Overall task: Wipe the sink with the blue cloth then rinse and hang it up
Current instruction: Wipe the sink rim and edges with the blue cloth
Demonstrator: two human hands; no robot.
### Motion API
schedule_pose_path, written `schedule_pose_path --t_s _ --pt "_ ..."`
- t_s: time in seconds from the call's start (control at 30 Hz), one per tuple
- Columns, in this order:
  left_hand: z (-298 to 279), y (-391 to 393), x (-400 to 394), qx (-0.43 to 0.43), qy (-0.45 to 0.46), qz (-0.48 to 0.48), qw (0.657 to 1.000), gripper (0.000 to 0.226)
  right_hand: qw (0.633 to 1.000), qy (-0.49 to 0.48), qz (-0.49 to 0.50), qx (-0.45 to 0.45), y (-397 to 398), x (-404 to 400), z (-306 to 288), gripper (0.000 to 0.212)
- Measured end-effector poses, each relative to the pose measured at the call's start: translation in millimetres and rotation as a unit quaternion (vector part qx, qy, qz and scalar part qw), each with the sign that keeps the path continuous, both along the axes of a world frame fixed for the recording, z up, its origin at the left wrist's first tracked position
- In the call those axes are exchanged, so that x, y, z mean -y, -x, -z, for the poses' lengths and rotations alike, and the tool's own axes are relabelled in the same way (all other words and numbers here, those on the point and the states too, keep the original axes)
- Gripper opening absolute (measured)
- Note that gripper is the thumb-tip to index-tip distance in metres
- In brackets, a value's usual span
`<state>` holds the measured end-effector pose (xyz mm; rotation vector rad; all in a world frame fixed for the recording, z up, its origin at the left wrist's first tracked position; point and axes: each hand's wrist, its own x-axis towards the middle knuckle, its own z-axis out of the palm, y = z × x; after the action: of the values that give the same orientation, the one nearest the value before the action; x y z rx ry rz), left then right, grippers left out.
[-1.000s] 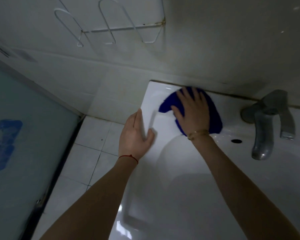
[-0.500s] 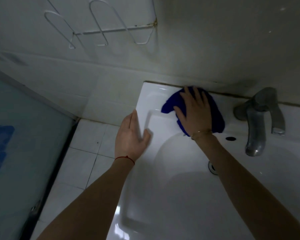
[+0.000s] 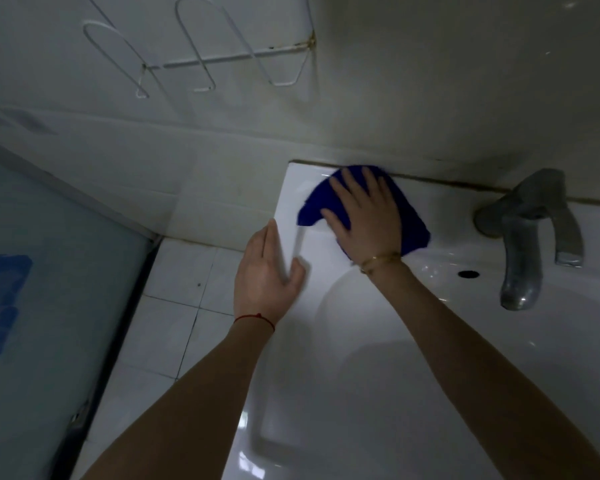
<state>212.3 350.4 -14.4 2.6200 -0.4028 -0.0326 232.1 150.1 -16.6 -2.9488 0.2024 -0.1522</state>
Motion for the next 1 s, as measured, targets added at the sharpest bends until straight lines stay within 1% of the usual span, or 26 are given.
schedule_pose_path --t_s 0.1,0.17,0.23,0.3,0.4,0.43,0.47,0.57,0.63,0.7,0.73,0.8,0.9,0.97,1.0 --pt "2 0 0 0.000 0.002 0.000 1.000 0.073 0.997 0.003 -0.078 -0.019 -9 4 1 0.061" --pt "1 0 -2 -0.003 0.007 0.002 1.000 0.074 0.997 0.008 -0.079 0.005 8 27 5 0.060" --pt "0 0 -2 -0.003 0.008 0.001 1.000 0.074 0.998 0.012 -0.030 0.049 33 56 10 0.059" --pt "0 -2 -1 0.000 0.008 0.003 1.000 0.074 0.997 0.006 0.028 0.073 49 70 12 0.058" --pt "-1 -2 0 -0.001 0.007 0.001 1.000 0.074 0.990 -0.001 0.120 0.067 38 48 11 0.059" --pt "-1 -1 0 0.000 0.004 0.003 1.000 0.074 0.991 0.003 0.126 0.054 30 36 9 0.060" --pt "-1 -1 0 0.000 0.003 0.004 1.000 0.074 0.993 0.009 0.109 0.042 22 24 6 0.061" --pt "-1 0 0 0.004 -0.001 -0.002 1.000 0.074 1.000 0.021 0.000 0.013 1 2 4 0.061" --pt "0 0 1 0.001 -0.002 -0.002 1.000 0.073 0.998 0.014 -0.063 0.006 -1 9 2 0.059" --pt "-1 0 -1 0.001 -0.001 0.000 1.000 0.073 0.996 0.021 -0.081 0.012 14 31 5 0.059" --pt "-1 -1 -1 0.002 -0.001 -0.001 1.000 0.073 0.997 0.032 -0.063 0.022 27 48 9 0.060" --pt "0 -1 0 0.005 0.000 -0.004 1.000 0.073 0.998 0.035 0.010 0.046 56 79 14 0.060" --pt "0 0 0 0.011 -0.003 -0.005 1.000 0.073 0.990 0.001 0.112 0.081 62 75 12 0.057" --pt "-1 1 1 0.009 -0.003 -0.002 1.000 0.073 0.990 -0.004 0.126 0.056 45 54 8 0.059" --pt "0 1 1 0.009 -0.003 -0.001 1.000 0.073 0.994 -0.001 0.105 0.041 35 43 5 0.060"
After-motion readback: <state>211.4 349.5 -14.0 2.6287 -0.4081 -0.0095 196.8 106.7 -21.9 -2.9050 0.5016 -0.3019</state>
